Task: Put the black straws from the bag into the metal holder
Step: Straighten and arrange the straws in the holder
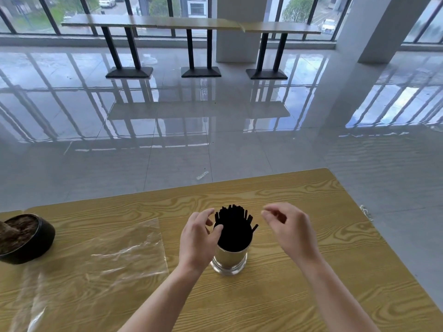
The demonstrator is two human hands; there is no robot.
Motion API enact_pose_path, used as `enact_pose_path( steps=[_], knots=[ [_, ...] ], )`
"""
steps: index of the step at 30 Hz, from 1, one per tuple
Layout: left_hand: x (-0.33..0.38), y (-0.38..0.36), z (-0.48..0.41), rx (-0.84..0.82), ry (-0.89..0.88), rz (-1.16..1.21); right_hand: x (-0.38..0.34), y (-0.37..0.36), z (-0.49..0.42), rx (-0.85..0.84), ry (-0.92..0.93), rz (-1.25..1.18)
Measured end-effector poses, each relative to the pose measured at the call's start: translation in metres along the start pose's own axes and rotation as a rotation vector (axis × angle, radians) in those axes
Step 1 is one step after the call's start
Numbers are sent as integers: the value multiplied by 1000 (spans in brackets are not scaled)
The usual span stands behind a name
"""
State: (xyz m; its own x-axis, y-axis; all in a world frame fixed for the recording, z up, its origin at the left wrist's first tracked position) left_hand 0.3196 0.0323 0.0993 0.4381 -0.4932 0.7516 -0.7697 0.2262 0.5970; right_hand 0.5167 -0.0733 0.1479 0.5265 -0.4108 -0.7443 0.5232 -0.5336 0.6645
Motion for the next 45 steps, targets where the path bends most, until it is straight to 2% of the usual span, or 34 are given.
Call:
enact_pose_path(
  steps=[4, 10, 14, 22, 31, 45],
  knots=[
    [1, -3, -4, -10, -21, -11, 23, -17, 16, -184, -136, 48],
    [4, -4, -5, -10, -53, -26, 15, -46, 5, -133, -157, 17],
    [1, -3, -5, -21, -34, -31, 5, -57, -3, -195, -96, 78],
    [-6, -2, -3, -23, -18, -7, 0, -48, -25, -164, -78, 51],
    [1, -4, -4, -28, -53, -10, -24, -59, -48, -417, 22, 268],
    [-1, -5, -4, -27, -38, 3, -41, -50, -52, -292, 84, 227]
  ],
)
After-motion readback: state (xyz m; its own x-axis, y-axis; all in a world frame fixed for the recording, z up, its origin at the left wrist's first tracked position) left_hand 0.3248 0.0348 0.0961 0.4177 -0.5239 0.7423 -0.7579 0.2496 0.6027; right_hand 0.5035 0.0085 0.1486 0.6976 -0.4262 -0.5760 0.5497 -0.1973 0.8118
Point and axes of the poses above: each hand's wrist, its own z-axis away from the middle knuckle, its own y-axis out of the back of the hand, x = y × z, the point moved 3 cm from there along -z, towards the middle knuckle, and after that the axes turned 13 degrees about -y, right-handed, at the moved point
